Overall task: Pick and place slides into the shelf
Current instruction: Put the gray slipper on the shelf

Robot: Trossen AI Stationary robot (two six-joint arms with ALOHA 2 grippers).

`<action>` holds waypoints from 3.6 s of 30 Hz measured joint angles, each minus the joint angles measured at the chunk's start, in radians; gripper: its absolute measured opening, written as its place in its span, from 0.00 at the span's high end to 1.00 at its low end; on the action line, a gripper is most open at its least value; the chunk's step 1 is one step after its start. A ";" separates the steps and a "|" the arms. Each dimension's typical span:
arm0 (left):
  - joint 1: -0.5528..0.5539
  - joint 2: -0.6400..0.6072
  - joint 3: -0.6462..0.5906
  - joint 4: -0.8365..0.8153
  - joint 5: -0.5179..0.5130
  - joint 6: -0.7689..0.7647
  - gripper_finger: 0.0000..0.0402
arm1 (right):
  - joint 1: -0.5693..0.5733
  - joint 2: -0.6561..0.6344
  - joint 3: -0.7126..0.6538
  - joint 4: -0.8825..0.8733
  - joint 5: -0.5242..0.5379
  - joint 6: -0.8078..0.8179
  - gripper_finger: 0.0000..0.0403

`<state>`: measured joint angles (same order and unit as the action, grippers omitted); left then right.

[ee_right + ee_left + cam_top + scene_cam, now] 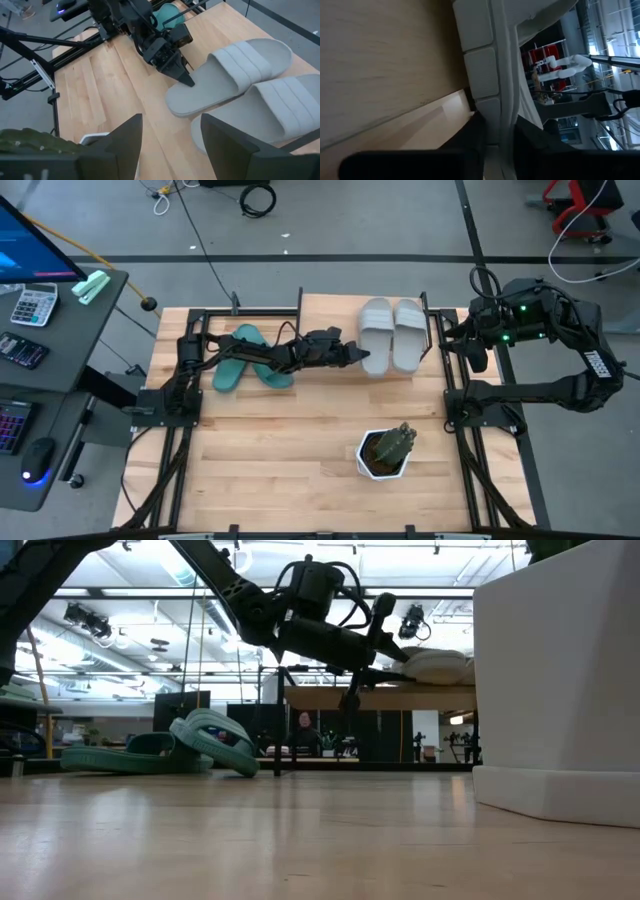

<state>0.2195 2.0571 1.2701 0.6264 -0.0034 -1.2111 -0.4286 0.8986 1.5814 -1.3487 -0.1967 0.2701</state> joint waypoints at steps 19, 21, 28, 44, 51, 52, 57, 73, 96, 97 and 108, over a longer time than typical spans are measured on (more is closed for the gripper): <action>0.006 0.000 0.000 0.036 0.005 -0.012 0.85 | 0.000 0.000 0.000 0.000 0.000 0.001 0.48; 0.009 0.000 0.000 0.035 0.006 -0.011 0.84 | 0.000 0.000 0.000 0.000 0.000 0.001 0.48; 0.012 0.000 0.000 0.018 0.005 -0.008 0.86 | 0.000 0.000 0.000 0.000 0.000 0.007 0.48; -0.011 -0.030 0.000 0.018 -0.035 -0.020 0.86 | 0.000 0.000 0.000 -0.008 0.000 0.023 0.48; 0.003 -0.066 0.001 0.009 -0.030 0.020 0.86 | 0.000 0.000 0.000 -0.008 0.000 0.020 0.48; 0.006 -0.066 0.001 0.007 -0.029 0.019 0.86 | 0.000 0.000 0.000 -0.008 0.000 0.020 0.48; 0.010 -0.068 0.003 -0.021 -0.042 0.025 0.86 | 0.000 0.000 0.000 -0.008 0.000 0.021 0.48; -0.029 -0.063 0.000 -0.101 -0.150 -0.093 0.86 | 0.000 0.000 0.000 -0.008 0.000 0.026 0.48; -0.102 -0.069 0.000 -0.096 -0.267 -0.182 0.87 | 0.000 0.000 0.000 -0.009 0.000 0.026 0.48; -0.099 -0.069 0.000 -0.097 -0.268 -0.171 0.87 | 0.000 0.000 0.000 -0.009 0.000 0.026 0.48; -0.065 -0.070 0.002 -0.057 -0.215 -0.086 0.87 | 0.000 0.000 0.000 -0.008 0.000 0.026 0.48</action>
<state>0.1549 1.9873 1.2716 0.5695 -0.2185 -1.2968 -0.4290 0.8986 1.5814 -1.3571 -0.1963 0.2962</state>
